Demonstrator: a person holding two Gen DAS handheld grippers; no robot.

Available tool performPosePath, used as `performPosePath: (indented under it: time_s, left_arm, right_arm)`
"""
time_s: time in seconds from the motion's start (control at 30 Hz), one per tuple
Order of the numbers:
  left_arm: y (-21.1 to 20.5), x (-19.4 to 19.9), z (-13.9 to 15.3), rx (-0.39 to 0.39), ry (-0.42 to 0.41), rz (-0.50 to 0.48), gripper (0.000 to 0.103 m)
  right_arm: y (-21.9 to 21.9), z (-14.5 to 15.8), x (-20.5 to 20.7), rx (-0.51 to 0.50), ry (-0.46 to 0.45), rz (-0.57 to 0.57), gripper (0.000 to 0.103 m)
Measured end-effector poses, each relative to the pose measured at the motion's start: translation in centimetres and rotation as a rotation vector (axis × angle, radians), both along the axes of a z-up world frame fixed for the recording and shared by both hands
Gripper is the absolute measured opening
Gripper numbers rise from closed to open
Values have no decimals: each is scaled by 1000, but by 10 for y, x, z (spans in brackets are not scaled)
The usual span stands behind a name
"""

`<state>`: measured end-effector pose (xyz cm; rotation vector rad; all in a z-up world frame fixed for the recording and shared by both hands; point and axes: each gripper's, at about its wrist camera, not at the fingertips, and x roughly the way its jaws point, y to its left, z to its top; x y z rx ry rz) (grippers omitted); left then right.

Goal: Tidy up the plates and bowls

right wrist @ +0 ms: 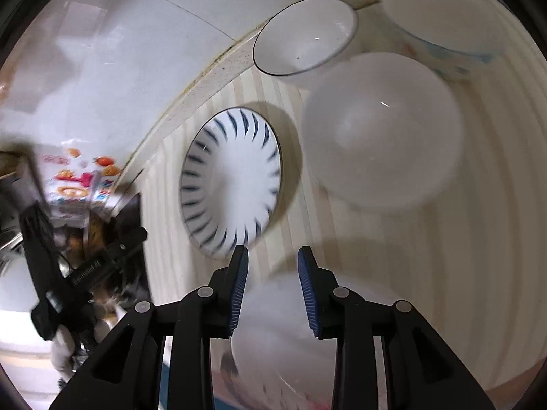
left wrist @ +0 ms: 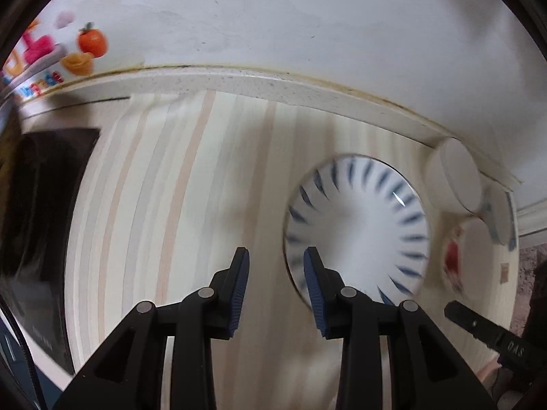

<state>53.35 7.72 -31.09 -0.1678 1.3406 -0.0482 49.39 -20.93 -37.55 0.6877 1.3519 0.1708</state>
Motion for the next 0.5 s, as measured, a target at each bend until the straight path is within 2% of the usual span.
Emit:
performPosePath:
  time_s: [0.23,0.33,0.37,0.4,0.5]
  left_arm:
    - [-9,44,-52,-34,77,-64,31]
    - [-16,51,-61,-41,60,-103,28]
    - [-18,51,-61,-47,49,-111,20]
    - [-19,50,-61,-53,37,-119,15]
    - [-27,46,-59,-15,-1,-146,12]
  right_arm:
    - [34,-32,42,-102,39,3,33]
    - [37,-41,46,-120,34,-19,32]
    - [38,-44,48,-139,31,-30,26]
    - [38,-45,48,-157,29,-34,18]
    - [39,-47,47,-168,0,-39,12]
